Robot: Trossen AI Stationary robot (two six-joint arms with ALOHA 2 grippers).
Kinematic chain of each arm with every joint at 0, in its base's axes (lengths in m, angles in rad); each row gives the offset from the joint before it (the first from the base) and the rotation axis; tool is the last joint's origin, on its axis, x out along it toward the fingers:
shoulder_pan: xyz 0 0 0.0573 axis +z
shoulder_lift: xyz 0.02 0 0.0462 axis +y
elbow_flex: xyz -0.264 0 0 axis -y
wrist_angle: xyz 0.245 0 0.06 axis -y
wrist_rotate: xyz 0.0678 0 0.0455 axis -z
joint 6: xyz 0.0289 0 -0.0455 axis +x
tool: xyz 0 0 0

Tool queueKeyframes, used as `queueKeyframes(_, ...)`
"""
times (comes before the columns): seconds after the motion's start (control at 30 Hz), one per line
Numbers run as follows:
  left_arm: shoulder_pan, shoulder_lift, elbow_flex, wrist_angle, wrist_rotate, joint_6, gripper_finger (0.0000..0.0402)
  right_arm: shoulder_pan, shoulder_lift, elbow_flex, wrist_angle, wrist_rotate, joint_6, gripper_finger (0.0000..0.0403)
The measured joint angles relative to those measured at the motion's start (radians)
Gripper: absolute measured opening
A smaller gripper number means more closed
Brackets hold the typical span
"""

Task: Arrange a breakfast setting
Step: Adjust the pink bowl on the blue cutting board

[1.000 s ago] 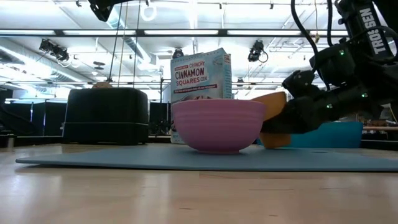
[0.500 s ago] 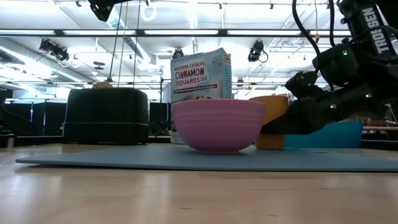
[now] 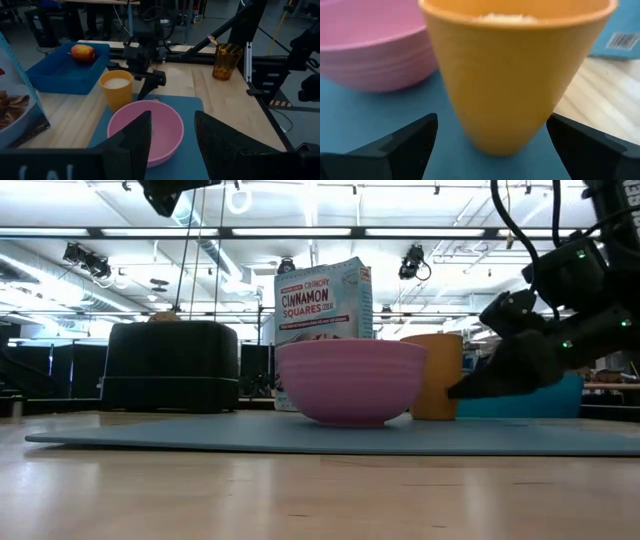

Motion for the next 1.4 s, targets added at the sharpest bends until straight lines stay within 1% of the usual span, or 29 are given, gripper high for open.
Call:
queueKeyframes(0.2,-0.013,0.000,0.000,-0.013,0.023,0.000,0.0157,0.045,-0.138,0.000,-0.224,0.052,0.050,0.0381)
queueKeyframes(0.37,-0.035,0.000,0.000,-0.013,0.025,0.000,0.0157,0.072,-0.263,0.002,-0.400,0.059,0.104,0.0381)
queueKeyframes(0.47,-0.034,0.011,0.000,-0.019,0.018,0.000,0.0157,0.093,-0.335,0.029,-0.547,0.060,0.125,0.0379)
queueKeyframes(0.53,-0.029,0.028,0.000,-0.030,0.007,0.000,0.0157,0.110,-0.382,0.069,-0.682,0.061,0.127,0.0376)
queueKeyframes(0.63,-0.010,0.081,0.002,-0.016,0.002,-0.003,0.0157,0.142,-0.441,0.148,-0.911,0.068,0.151,0.0372)
queueKeyframes(0.73,0.018,0.171,0.000,0.018,0.012,-0.001,0.0157,0.182,-0.482,0.237,-1.166,0.068,0.193,0.0369)
queueKeyframes(0.83,0.051,0.253,0.000,0.096,0.075,0.026,0.0157,0.226,-0.506,0.316,-1.376,0.063,0.247,0.0364)
queueKeyframes(0.9,0.078,0.303,0.000,0.178,0.143,0.052,0.0157,0.257,-0.518,0.364,-1.464,0.055,0.283,0.0361)
queueKeyframes(1.0,0.126,0.370,0.001,0.275,0.214,0.060,0.0157,0.299,-0.523,0.436,-1.547,0.063,0.318,0.0355)
queueKeyframes(1.13,0.193,0.455,0.034,0.300,0.221,0.096,0.0157,0.340,-0.523,0.505,-1.562,0.105,0.303,0.0349)
queueKeyframes(1.2,0.220,0.509,0.072,0.290,0.226,0.110,0.0157,0.346,-0.523,0.519,-1.567,0.106,0.300,0.0346)
queueKeyframes(1.27,0.241,0.572,0.122,0.282,0.260,0.126,0.0157,0.347,-0.523,0.521,-1.566,0.104,0.302,0.0346)
queueKeyframes(1.4,0.259,0.692,0.255,0.192,0.283,0.132,0.0157,0.347,-0.523,0.521,-1.577,0.084,0.329,0.0346)
